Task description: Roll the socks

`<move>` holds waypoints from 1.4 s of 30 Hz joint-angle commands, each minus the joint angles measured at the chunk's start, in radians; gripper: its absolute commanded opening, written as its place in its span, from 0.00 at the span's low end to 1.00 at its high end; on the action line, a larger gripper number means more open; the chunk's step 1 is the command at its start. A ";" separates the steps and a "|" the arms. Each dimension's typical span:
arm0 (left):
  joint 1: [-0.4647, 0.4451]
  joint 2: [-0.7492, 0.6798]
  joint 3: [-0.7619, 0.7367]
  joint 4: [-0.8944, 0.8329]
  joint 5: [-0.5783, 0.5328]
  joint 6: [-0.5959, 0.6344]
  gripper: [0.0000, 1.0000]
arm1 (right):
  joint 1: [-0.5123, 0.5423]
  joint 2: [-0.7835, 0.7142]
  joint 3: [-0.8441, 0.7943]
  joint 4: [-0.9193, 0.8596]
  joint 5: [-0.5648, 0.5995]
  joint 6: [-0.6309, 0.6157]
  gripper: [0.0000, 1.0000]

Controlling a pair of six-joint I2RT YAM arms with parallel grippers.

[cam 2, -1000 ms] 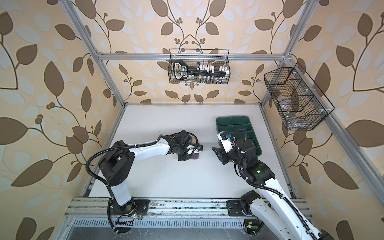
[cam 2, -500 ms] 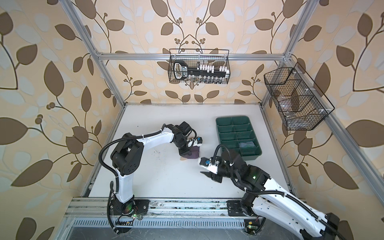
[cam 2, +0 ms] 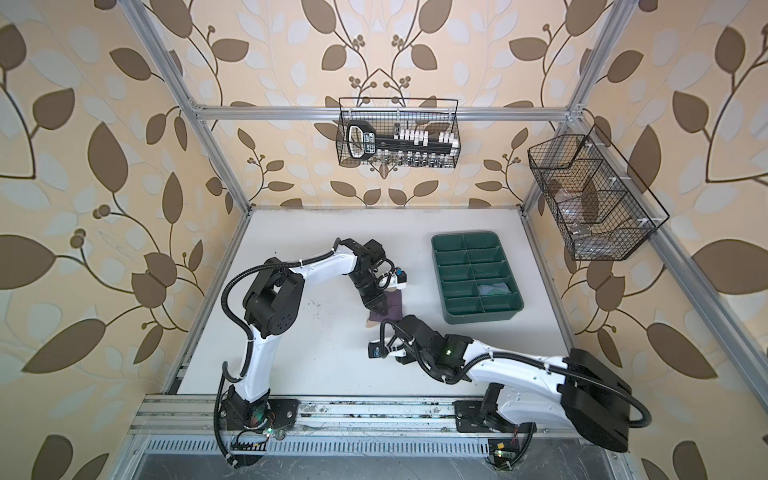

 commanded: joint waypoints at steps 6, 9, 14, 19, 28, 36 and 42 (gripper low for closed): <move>0.008 0.029 0.001 -0.061 0.046 -0.011 0.08 | -0.101 0.232 0.069 0.230 -0.040 -0.087 0.60; 0.009 0.035 0.003 -0.061 0.045 -0.012 0.08 | -0.125 0.292 0.083 0.258 -0.057 -0.088 0.56; 0.009 0.038 0.007 -0.057 0.048 -0.013 0.08 | -0.130 0.357 0.109 0.219 -0.100 -0.085 0.41; 0.018 -0.037 -0.037 0.025 0.051 -0.044 0.13 | -0.129 0.404 0.164 0.069 -0.116 -0.085 0.21; 0.054 -0.509 -0.386 0.500 -0.088 -0.258 0.56 | -0.143 0.415 0.305 -0.283 -0.229 -0.011 0.05; 0.074 -1.058 -0.653 0.670 -0.665 -0.273 0.72 | -0.166 0.469 0.457 -0.639 -0.506 0.012 0.02; 0.079 -1.317 -0.710 0.638 -0.532 -0.245 0.99 | -0.237 0.601 0.588 -0.841 -0.676 0.013 0.04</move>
